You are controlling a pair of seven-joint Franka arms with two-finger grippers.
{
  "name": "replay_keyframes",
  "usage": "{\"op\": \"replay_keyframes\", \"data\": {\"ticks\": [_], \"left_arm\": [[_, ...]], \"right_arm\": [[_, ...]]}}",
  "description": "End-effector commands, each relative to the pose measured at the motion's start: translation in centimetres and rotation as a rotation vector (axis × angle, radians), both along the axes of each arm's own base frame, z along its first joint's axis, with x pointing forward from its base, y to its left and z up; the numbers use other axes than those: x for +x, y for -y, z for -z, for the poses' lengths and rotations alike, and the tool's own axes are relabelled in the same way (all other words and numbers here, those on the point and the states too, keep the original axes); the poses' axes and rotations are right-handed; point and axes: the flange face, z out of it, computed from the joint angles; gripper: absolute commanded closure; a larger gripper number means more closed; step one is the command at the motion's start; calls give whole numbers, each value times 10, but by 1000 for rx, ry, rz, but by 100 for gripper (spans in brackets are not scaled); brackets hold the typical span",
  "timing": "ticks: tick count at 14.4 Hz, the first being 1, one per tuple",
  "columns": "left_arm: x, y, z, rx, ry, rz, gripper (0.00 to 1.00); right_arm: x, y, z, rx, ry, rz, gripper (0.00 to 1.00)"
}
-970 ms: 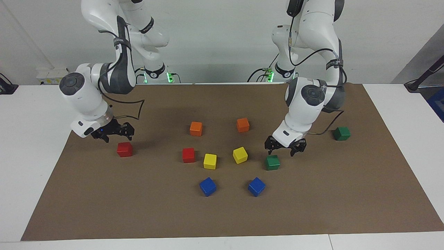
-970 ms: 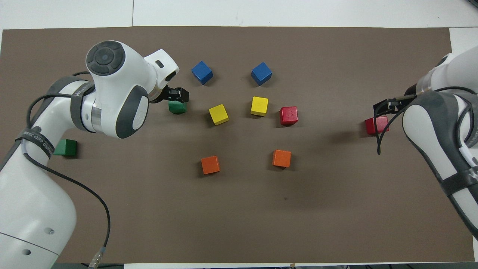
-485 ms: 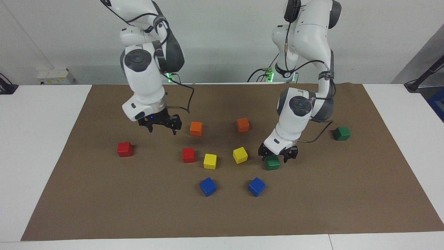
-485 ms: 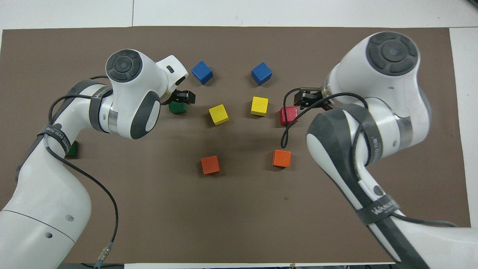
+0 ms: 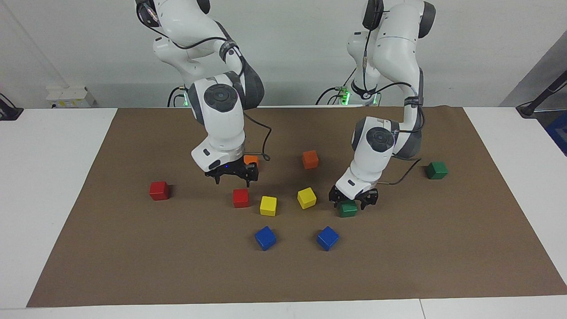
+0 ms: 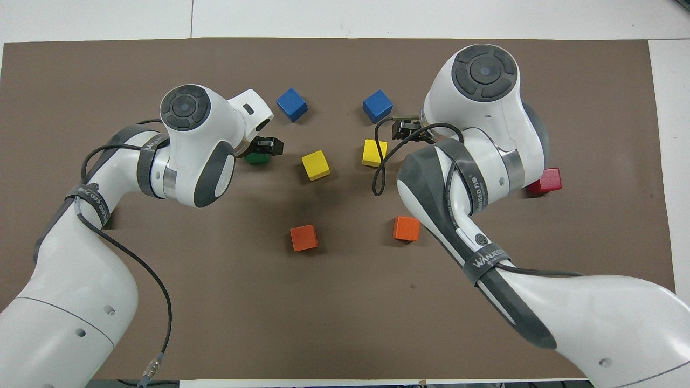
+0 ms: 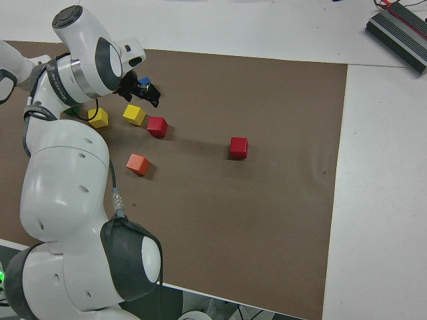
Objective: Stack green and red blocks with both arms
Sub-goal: 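Grasp the second green cube with the left gripper while the right gripper grasps red, then carry the green cube with the left gripper while the right gripper carries red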
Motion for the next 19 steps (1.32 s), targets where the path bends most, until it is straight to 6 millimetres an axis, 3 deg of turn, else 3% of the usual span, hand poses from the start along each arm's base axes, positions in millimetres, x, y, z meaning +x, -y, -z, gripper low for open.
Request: {"op": "replay_keyframes", "data": {"ticks": [1, 2, 3, 4, 7, 9, 14, 17, 18, 19], "left_arm": [[-8, 6, 6, 16, 19, -16, 17], [-10, 8, 8, 15, 13, -37, 41], [-11, 9, 7, 17, 13, -53, 78], [-14, 13, 7, 32, 8, -40, 100], [-10, 9, -4, 38, 0, -64, 100], [-1, -11, -34, 41, 1, -94, 100], [0, -106, -123, 45, -12, -202, 100], [-17, -181, -141, 70, -49, -178, 100], [-26, -209, -141, 73, -56, -151, 100], [-35, -236, -143, 49, -60, -133, 100]], "right_arm": [[0, 3, 29, 0, 13, -26, 0], [0, 7, 36, 4, 19, -23, 0], [-3, 7, 46, 7, 16, -26, 0], [-8, 7, 53, 11, 23, -31, 0], [-21, 7, 71, 25, 39, -39, 0], [-26, 3, 73, 38, 24, -33, 0], [-34, 15, 86, 29, -7, -46, 0], [-37, 12, 92, 52, -14, -33, 0], [-40, 12, 97, 56, -10, -36, 13], [-41, 12, 98, 58, -6, -37, 34]]}}
